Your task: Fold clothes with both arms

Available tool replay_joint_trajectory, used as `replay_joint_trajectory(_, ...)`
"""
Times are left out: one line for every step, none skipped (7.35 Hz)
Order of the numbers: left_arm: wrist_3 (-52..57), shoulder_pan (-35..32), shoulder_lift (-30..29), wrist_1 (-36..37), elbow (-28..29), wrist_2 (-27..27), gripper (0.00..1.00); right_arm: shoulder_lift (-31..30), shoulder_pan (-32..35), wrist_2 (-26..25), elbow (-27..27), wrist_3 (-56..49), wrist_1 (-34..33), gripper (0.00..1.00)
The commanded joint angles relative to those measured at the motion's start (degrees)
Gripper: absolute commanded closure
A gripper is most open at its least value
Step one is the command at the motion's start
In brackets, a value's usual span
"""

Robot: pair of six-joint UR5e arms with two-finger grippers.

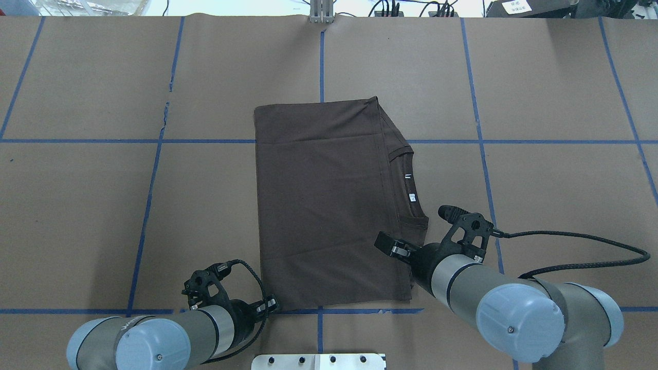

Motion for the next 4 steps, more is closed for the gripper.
replay_joint_trajectory(0.4, 0.0, 0.0, 0.0, -0.1, -0.1, 1.00, -0.1, 0.0, 0.0, -0.1, 0.0, 0.0, 0.11)
replay_joint_trajectory(0.7, -0.1, 0.0, 0.0, -0.2, 0.0, 1.00, -0.2, -0.1, 0.0, -0.3, 0.1, -0.3, 0.13)
replay_joint_trajectory(0.8, -0.1, 0.0, 0.0, -0.5, -0.1, 1.00, -0.1, -0.1, 0.0, -0.7, 0.5, -0.5, 0.26)
replay_joint_trajectory(0.8, -0.1, 0.1, 0.0, -0.6, 0.0, 1.00, 0.2, -0.2, 0.1, -0.6, 1.7, -2.7, 0.34)
